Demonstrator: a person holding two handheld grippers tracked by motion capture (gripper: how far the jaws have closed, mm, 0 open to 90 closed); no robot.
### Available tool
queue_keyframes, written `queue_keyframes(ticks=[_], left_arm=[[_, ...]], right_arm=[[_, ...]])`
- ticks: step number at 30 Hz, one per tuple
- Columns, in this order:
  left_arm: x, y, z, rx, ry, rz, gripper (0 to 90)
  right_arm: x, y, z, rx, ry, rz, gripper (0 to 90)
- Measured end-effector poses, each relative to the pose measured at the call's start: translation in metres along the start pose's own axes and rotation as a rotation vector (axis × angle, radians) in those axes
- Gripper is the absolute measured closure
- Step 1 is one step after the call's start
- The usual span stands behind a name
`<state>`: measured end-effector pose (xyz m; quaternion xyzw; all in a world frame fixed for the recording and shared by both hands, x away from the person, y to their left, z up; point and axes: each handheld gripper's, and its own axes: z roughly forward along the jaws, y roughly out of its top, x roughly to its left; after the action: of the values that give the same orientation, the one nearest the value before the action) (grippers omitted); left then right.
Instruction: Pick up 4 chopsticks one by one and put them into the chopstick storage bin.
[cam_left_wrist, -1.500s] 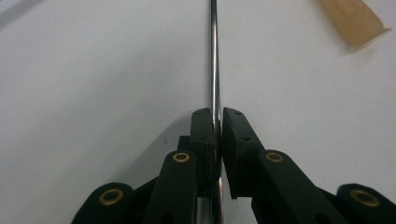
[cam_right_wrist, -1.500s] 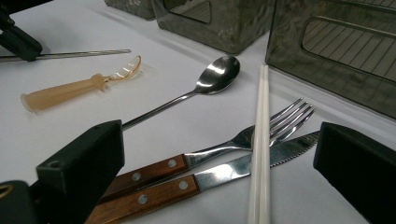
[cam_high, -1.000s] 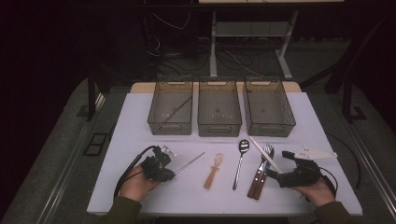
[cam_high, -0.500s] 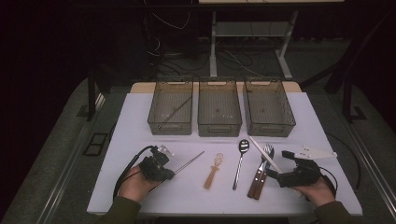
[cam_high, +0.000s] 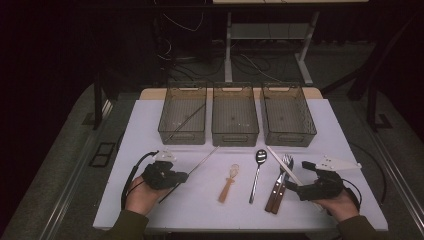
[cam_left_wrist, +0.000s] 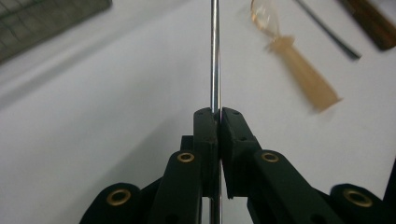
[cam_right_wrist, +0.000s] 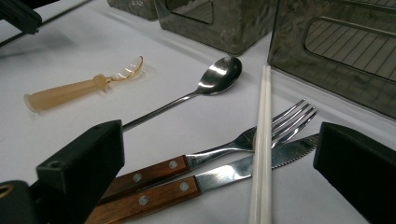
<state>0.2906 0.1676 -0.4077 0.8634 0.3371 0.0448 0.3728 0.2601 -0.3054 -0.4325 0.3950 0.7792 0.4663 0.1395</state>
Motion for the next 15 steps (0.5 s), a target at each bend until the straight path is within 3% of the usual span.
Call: queue_keyframes(ticks=[8,12,15], left_arm=[[0.000,0.002,-0.016,-0.232,-0.010,0.001,85.1],[0.003,0.002,-0.021,-0.323,-0.001,-0.004,85.1],[0.006,0.003,-0.022,-0.364,0.003,-0.003,85.1]], right_arm=[[0.000,0.000,0.000,0.001,-0.001,0.001,2.1],[0.000,0.000,0.000,0.000,-0.002,0.004,2.1],[0.000,0.000,0.001,0.001,-0.003,0.005,2.1]])
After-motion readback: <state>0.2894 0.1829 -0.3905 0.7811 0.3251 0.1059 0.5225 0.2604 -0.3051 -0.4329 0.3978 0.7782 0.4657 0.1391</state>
